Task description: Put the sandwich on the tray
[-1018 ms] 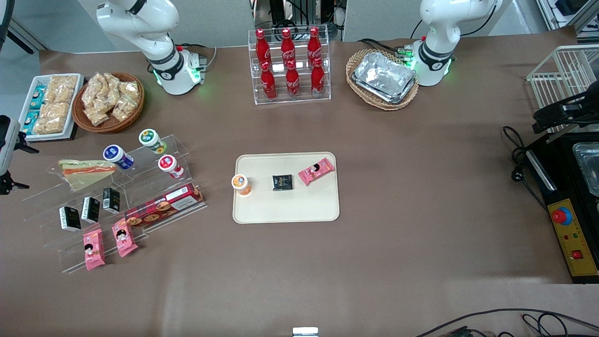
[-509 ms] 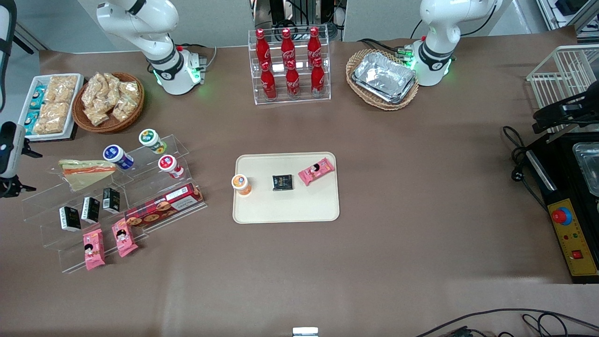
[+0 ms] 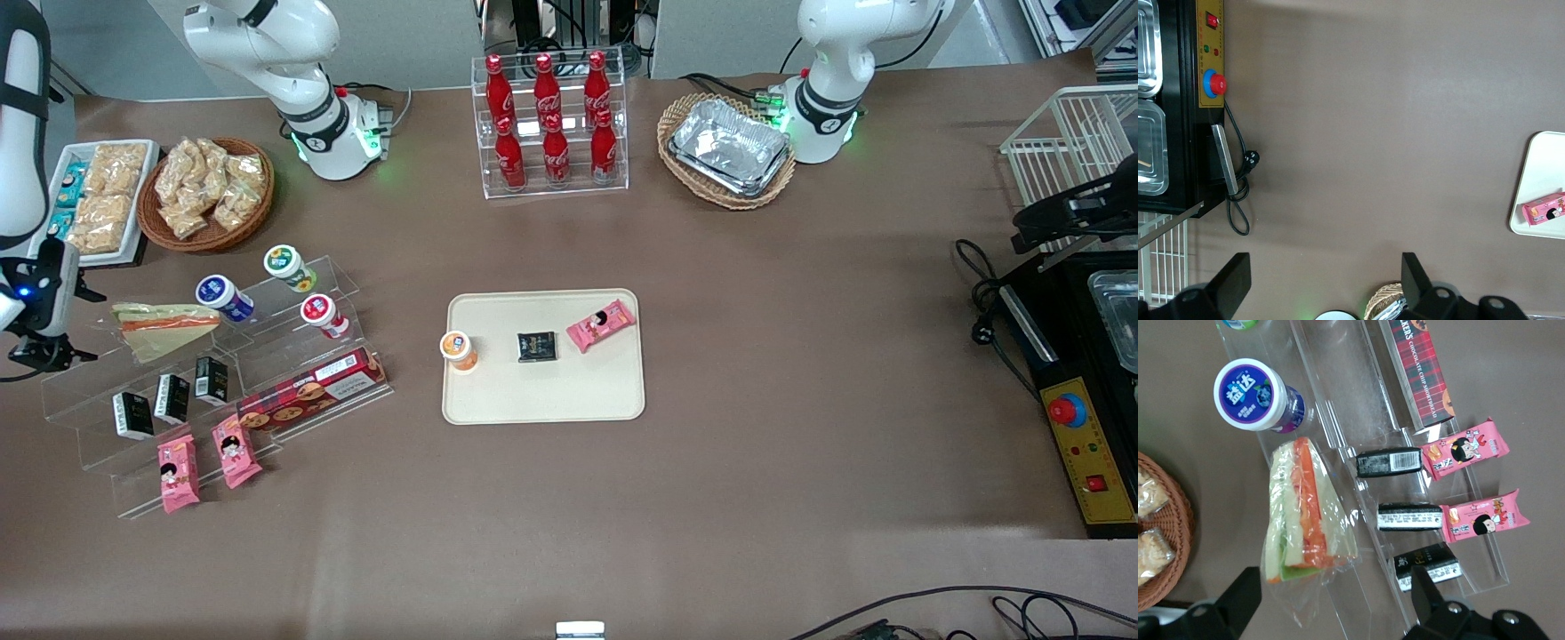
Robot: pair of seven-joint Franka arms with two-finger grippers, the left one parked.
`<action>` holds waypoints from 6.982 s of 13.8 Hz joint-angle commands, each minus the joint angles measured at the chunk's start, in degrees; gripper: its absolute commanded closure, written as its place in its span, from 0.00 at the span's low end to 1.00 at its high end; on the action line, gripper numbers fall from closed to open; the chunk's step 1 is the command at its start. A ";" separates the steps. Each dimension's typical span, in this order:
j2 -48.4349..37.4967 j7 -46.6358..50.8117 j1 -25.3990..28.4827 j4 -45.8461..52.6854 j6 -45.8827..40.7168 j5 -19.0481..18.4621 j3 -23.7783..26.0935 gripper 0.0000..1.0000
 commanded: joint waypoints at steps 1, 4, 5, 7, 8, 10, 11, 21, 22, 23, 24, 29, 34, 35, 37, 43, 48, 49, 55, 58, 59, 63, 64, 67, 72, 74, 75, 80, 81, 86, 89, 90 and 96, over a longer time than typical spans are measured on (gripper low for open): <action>-3.79 -0.96 0.12 -7.63 5.17 -0.76 -0.04 0.00; -4.23 -2.81 0.03 -11.50 9.21 -0.67 -0.12 0.00; -4.23 -3.42 -0.06 -12.64 10.35 -0.67 -0.56 0.00; -4.40 -4.74 0.03 -14.67 12.46 -0.67 -1.62 0.00; -4.40 -5.18 0.03 -15.28 13.17 -0.67 -1.70 0.00; -4.32 -5.62 0.03 -15.55 13.79 -0.67 -1.79 0.00; -4.14 -5.71 0.03 -15.55 14.05 -0.67 -1.88 0.00; -3.09 -5.54 0.38 -15.29 14.85 -0.59 -2.23 1.00; -3.26 -5.28 0.47 -15.03 14.67 -0.50 -2.23 1.00; -3.44 -5.45 0.47 -14.51 14.24 -0.41 -2.32 1.00; -3.52 -5.19 0.38 -13.11 12.58 -0.06 -2.76 1.00; -3.61 2.53 0.73 -2.92 2.30 2.14 -3.91 1.00; -3.26 11.84 6.96 6.49 -6.49 1.52 -3.82 1.00; -3.17 14.04 8.97 7.72 -7.56 1.44 -3.81 1.00; -3.09 17.74 13.63 8.88 -7.92 1.35 -3.90 1.00; -2.04 36.62 27.08 9.58 -8.36 2.14 -3.81 1.00; 2.70 54.10 38.33 10.02 -5.90 3.71 -3.55 1.00; 3.67 57.80 40.26 10.02 -5.03 4.33 -3.55 1.00; 16.31 65.13 48.19 17.12 1.13 8.44 -3.46 1.00; 24.66 65.21 50.38 22.57 5.34 14.17 -3.55 1.00; 26.60 65.22 50.39 23.20 7.44 15.57 -3.46 1.00; 32.32 66.87 53.20 23.20 14.75 17.34 -3.55 1.00; 33.90 67.76 54.60 23.20 16.24 17.26 -3.55 1.00; 36.46 69.08 57.06 23.20 19.23 17.25 -3.55 1.00; 39.10 68.82 58.92 22.68 23.72 17.43 -3.55 0.85; 39.37 68.82 59.09 22.68 23.81 17.52 -3.55 0.11; 39.28 68.73 59.09 22.59 23.81 17.52 -3.55 0.00; 38.84 68.29 58.57 22.33 23.46 17.61 -3.46 0.00; 38.75 68.29 58.65 22.33 23.20 17.61 -3.46 0.00; 36.04 68.73 58.48 22.41 19.78 18.83 -3.55 0.00; 31.21 68.91 58.04 22.41 13.73 19.28 -3.64 0.00; 29.28 68.91 57.95 22.41 11.35 19.36 -3.99 0.00; 17.33 70.04 51.72 22.94 -2.36 21.47 -4.08 0.00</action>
